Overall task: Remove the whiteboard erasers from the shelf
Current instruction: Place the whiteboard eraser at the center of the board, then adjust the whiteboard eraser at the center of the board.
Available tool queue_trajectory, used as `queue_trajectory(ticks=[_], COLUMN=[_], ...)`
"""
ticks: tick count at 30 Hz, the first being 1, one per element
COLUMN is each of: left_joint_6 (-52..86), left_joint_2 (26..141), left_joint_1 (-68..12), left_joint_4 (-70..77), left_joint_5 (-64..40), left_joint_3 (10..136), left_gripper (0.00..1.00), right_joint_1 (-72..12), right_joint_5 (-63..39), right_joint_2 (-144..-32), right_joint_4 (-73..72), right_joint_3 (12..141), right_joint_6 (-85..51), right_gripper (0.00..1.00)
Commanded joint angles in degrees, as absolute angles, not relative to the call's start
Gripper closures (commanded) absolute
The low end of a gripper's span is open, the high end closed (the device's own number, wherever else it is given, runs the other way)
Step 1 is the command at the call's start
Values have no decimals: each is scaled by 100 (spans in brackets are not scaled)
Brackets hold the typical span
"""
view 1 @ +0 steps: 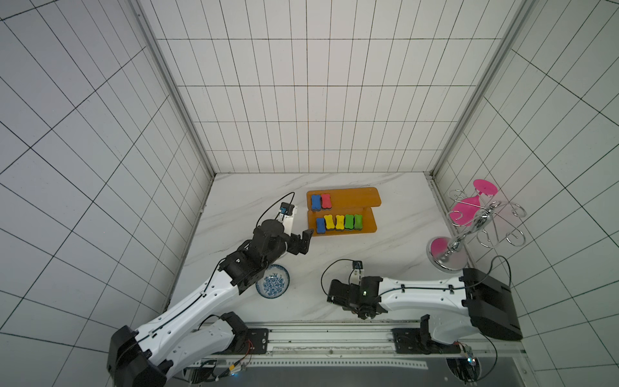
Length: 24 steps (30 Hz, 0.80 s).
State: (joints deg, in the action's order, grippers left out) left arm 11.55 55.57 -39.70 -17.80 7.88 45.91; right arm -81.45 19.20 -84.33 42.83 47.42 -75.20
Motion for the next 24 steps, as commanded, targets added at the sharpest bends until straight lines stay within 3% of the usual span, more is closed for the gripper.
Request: queue_trajectory(ticks=[1, 8, 14, 18, 24], left_joint_6=[1145, 1284, 1285, 1302, 1328], left_joint_2=[5566, 5616, 5671, 5692, 5722], left_joint_1=[-3999, -3999, -3999, -4000, -3999], left_joint_4=[-1661, -1626, -1593, -1549, -1521], left_joint_5=[746, 402, 269, 219, 206], left_joint_3=[4683, 4719, 4812, 4799, 4747], left_gripper=[3, 3, 3, 3, 3], right_joint_1=[-8245, -8254, -8275, -8451, -8456], right_joint_5=[2335, 2811, 2375, 2124, 2048], right_joint_2=[-8484, -8259, -7726, -7060, -6767], right_joint_4=[4804, 5180, 4546, 4364, 4388], right_joint_3=[5011, 5225, 4787, 4149, 3696], right_joint_6=[-7404, -7070, -6179, -6444, -7072], right_gripper=[53, 54, 64, 70, 61])
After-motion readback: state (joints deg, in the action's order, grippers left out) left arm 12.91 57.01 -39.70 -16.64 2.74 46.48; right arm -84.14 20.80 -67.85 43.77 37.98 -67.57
